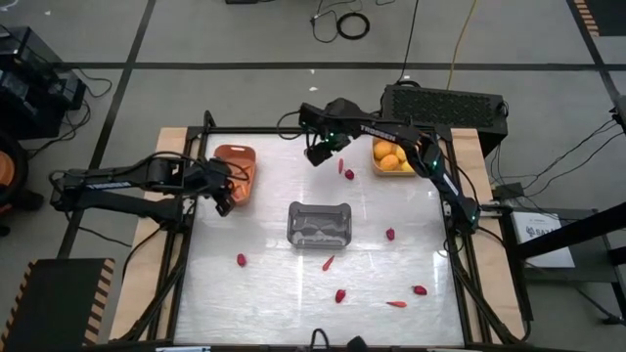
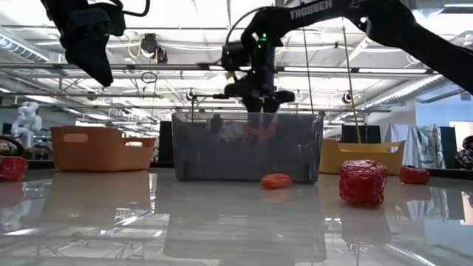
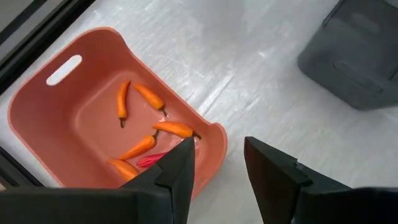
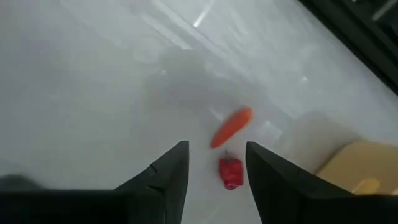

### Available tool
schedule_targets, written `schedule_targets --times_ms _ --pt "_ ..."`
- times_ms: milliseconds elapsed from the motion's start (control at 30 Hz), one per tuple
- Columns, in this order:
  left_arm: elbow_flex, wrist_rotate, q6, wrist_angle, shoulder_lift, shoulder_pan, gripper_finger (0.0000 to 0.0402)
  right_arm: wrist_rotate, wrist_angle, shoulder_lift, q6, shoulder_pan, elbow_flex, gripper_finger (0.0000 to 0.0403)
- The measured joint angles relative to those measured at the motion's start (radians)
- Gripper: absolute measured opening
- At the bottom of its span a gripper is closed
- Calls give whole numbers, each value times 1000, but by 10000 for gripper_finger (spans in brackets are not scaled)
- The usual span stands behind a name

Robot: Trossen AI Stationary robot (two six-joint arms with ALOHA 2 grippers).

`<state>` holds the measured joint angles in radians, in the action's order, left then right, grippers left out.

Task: Sort produce into baskets
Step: Put the orange chili into the orange bin

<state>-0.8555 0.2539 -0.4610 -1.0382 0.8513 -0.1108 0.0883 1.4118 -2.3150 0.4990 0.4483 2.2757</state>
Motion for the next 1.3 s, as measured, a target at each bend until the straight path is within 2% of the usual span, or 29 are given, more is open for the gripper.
schedule_targets --times_ms 300,800,1067,1300 --pt "0 -17 -15 2 25 0 147 72 -51 -2 58 28 -156 151" --pt "0 -17 -136 11 29 0 148 36 -209 -2 6 50 -313 151" --pt "0 -17 -162 10 29 0 148 -34 -279 -2 -6 52 -384 151" --pt "0 -17 -162 10 29 0 148 -28 -321 0 -15 31 -410 151"
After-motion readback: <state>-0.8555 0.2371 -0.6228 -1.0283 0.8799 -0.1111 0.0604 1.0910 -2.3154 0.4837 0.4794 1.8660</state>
